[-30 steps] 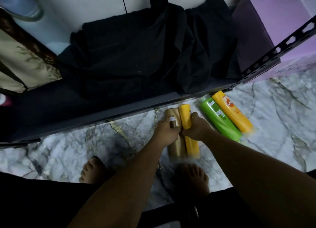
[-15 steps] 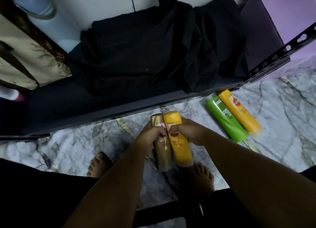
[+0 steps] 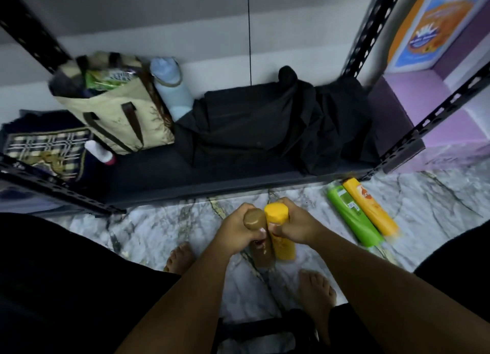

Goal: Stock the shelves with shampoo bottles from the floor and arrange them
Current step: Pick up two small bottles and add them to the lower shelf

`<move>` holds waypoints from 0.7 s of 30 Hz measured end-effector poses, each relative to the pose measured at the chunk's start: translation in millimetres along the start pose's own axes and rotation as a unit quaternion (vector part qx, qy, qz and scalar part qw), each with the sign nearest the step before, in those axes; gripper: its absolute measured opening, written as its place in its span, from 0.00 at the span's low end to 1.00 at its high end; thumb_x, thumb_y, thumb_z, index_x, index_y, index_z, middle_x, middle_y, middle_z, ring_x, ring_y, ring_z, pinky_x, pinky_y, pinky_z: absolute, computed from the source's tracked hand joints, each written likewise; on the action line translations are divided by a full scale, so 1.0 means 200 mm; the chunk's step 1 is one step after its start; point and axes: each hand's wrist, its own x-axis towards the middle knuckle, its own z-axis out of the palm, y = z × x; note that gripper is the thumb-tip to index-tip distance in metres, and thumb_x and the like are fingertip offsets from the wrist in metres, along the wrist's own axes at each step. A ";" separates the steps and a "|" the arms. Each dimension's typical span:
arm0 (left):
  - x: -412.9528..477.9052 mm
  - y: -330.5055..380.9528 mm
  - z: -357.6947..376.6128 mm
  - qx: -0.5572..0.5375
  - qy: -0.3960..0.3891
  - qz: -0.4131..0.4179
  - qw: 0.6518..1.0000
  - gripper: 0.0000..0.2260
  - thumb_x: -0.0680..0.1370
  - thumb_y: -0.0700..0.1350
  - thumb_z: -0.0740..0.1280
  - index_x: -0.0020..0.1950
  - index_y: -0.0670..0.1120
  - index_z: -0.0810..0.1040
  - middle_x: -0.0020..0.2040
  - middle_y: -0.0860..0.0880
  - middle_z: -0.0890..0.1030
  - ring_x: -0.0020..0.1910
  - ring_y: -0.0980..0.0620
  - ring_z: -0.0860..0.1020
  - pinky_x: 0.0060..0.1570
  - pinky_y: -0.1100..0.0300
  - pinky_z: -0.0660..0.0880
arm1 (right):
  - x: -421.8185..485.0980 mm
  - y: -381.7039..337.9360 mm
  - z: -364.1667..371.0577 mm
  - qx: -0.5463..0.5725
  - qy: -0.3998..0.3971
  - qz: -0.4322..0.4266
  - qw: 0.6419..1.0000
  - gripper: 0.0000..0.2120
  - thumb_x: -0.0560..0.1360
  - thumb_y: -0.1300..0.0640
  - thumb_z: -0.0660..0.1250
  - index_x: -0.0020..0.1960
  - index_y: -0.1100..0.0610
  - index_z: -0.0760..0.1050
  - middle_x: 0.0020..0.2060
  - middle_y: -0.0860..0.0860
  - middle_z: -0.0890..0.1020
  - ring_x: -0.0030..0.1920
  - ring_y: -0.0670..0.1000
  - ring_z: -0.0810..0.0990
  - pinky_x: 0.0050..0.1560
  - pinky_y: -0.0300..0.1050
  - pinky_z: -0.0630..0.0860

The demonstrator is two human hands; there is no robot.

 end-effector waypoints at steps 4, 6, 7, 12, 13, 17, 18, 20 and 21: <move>-0.13 -0.01 -0.03 0.054 0.032 0.037 0.997 0.18 0.68 0.40 0.80 0.54 0.51 0.78 0.45 0.53 0.82 0.42 0.55 0.79 0.41 0.65 0.74 | -0.10 -0.04 0.10 -0.092 0.043 -0.038 0.994 0.19 0.70 0.49 0.76 0.54 0.46 0.70 0.48 0.48 0.81 0.50 0.54 0.80 0.49 0.47 0.74; -0.18 -0.01 -0.05 0.089 0.039 0.052 0.994 0.20 0.67 0.41 0.80 0.54 0.52 0.79 0.47 0.50 0.83 0.45 0.52 0.80 0.46 0.60 0.76 | -0.14 -0.07 0.13 -0.112 0.063 -0.048 0.991 0.18 0.70 0.52 0.76 0.55 0.47 0.70 0.47 0.47 0.80 0.49 0.53 0.79 0.46 0.45 0.70; -0.20 -0.01 -0.05 0.104 0.039 0.061 0.992 0.20 0.67 0.41 0.80 0.55 0.53 0.79 0.49 0.50 0.83 0.47 0.50 0.80 0.48 0.58 0.77 | -0.15 -0.07 0.15 -0.110 0.075 -0.053 0.990 0.18 0.71 0.54 0.75 0.56 0.49 0.71 0.46 0.48 0.80 0.48 0.53 0.78 0.45 0.43 0.68; -0.25 -0.01 -0.07 0.143 0.064 0.089 0.984 0.22 0.67 0.39 0.79 0.57 0.53 0.79 0.54 0.48 0.81 0.51 0.48 0.79 0.51 0.58 0.75 | -0.20 -0.10 0.20 -0.138 0.114 -0.065 0.982 0.19 0.70 0.60 0.74 0.57 0.48 0.73 0.52 0.51 0.76 0.53 0.55 0.76 0.48 0.44 0.71; -0.26 -0.01 -0.07 0.146 0.066 0.089 0.983 0.22 0.67 0.37 0.78 0.58 0.51 0.80 0.55 0.48 0.81 0.52 0.47 0.79 0.51 0.58 0.75 | -0.20 -0.10 0.20 -0.151 0.121 -0.065 0.979 0.20 0.70 0.60 0.74 0.58 0.47 0.73 0.53 0.52 0.74 0.54 0.56 0.76 0.50 0.46 0.73; -0.27 0.00 -0.07 0.191 0.066 0.090 0.975 0.21 0.68 0.35 0.76 0.59 0.48 0.79 0.54 0.48 0.82 0.53 0.47 0.79 0.52 0.56 0.77 | -0.20 -0.10 0.23 -0.215 0.104 -0.065 0.969 0.23 0.72 0.59 0.73 0.63 0.45 0.72 0.59 0.53 0.74 0.58 0.58 0.77 0.55 0.46 0.75; -0.27 0.00 -0.06 0.203 0.068 0.094 0.972 0.21 0.69 0.36 0.76 0.60 0.49 0.79 0.54 0.48 0.82 0.53 0.46 0.80 0.52 0.55 0.77 | -0.20 -0.11 0.23 -0.228 0.099 -0.065 0.966 0.23 0.73 0.59 0.71 0.65 0.45 0.72 0.60 0.54 0.74 0.59 0.58 0.77 0.56 0.46 0.75; -0.26 0.00 -0.06 0.225 0.070 0.101 0.967 0.21 0.70 0.39 0.76 0.61 0.49 0.77 0.55 0.47 0.83 0.53 0.45 0.80 0.53 0.52 0.78 | -0.20 -0.12 0.23 -0.233 0.102 -0.062 0.965 0.24 0.75 0.59 0.69 0.68 0.46 0.70 0.62 0.56 0.75 0.60 0.59 0.76 0.57 0.48 0.75; -0.26 0.00 -0.06 0.231 0.070 0.104 0.965 0.21 0.71 0.39 0.76 0.61 0.49 0.77 0.55 0.47 0.83 0.54 0.44 0.80 0.54 0.51 0.78 | -0.20 -0.12 0.23 -0.229 0.106 -0.059 0.966 0.24 0.75 0.58 0.69 0.69 0.47 0.70 0.63 0.56 0.75 0.60 0.59 0.76 0.57 0.49 0.76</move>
